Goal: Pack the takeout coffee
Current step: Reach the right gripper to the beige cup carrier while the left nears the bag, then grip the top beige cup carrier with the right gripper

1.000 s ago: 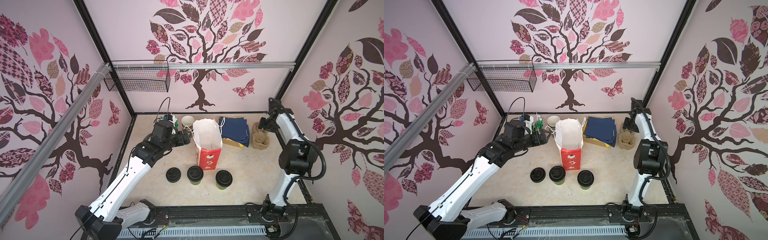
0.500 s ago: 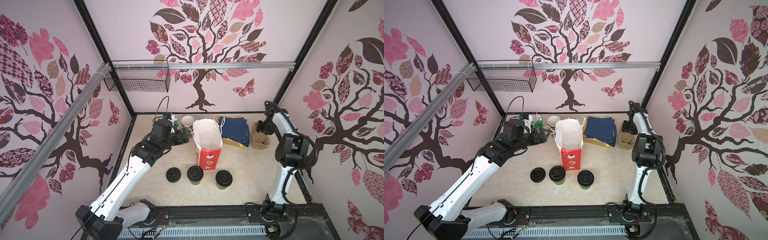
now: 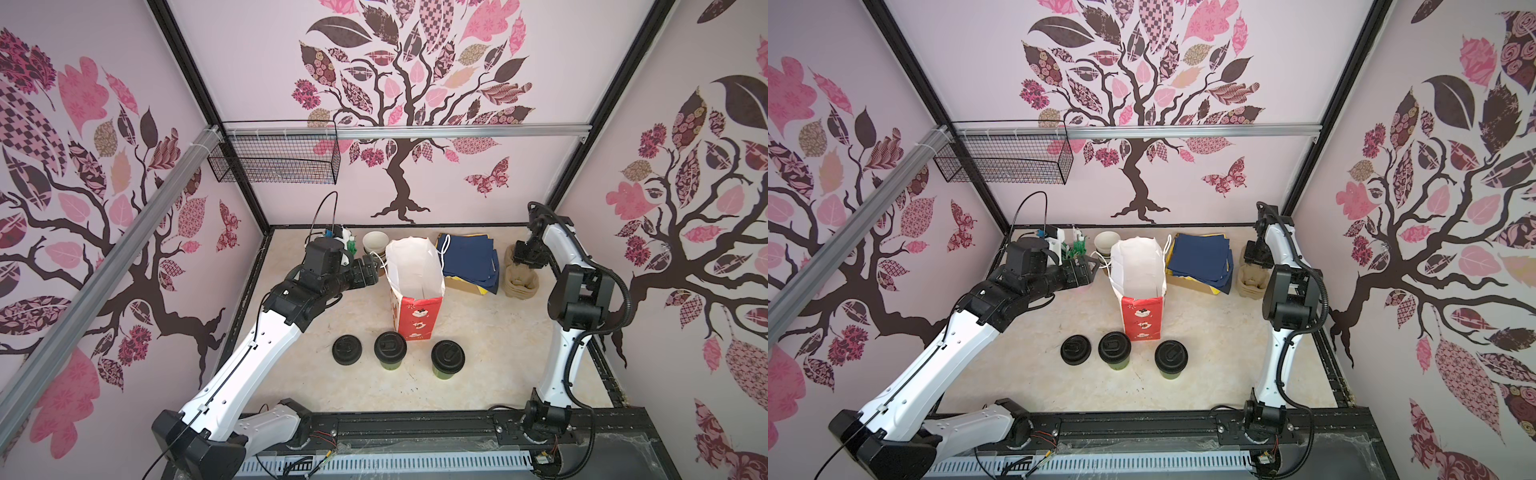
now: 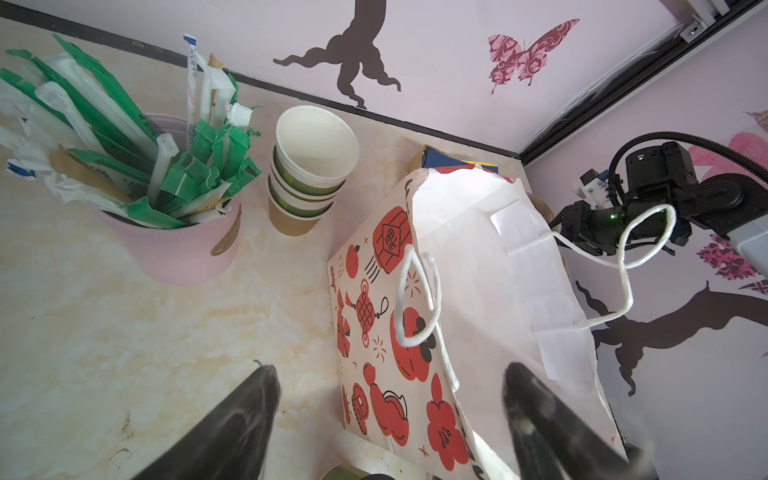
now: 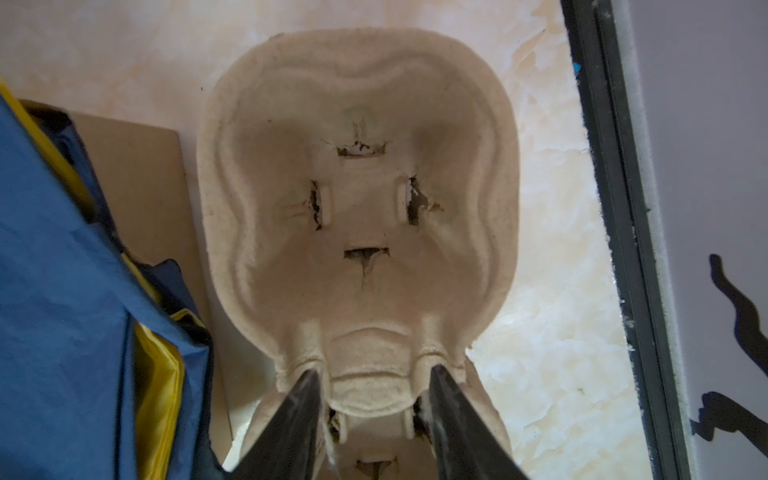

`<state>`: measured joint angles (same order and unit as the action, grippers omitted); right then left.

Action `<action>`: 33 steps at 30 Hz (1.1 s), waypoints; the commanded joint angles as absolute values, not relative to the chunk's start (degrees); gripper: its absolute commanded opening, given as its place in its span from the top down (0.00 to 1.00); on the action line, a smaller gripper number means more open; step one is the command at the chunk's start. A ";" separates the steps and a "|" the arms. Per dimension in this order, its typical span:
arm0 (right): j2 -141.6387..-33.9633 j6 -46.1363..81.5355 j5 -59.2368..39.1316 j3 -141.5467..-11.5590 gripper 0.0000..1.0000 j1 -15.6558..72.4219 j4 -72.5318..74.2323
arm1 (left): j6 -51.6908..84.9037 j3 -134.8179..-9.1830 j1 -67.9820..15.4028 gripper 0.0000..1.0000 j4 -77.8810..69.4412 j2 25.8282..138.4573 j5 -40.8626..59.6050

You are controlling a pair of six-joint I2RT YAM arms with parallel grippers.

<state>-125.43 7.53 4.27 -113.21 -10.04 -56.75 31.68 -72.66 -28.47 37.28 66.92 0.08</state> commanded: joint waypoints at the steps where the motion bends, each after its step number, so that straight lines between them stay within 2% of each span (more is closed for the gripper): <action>1: -127.88 8.24 4.83 -114.96 0.54 -10.02 -58.22 | 31.18 -75.22 -28.12 0.13 36.43 67.32 -0.26; 20: -129.03 8.87 4.13 -114.23 0.54 -10.02 -58.54 | 31.49 -75.22 -27.99 0.13 36.47 67.32 -0.17; 33: -128.45 9.30 4.66 -116.01 0.66 -10.02 -59.53 | 31.48 -75.21 -27.96 0.13 36.21 67.41 -0.41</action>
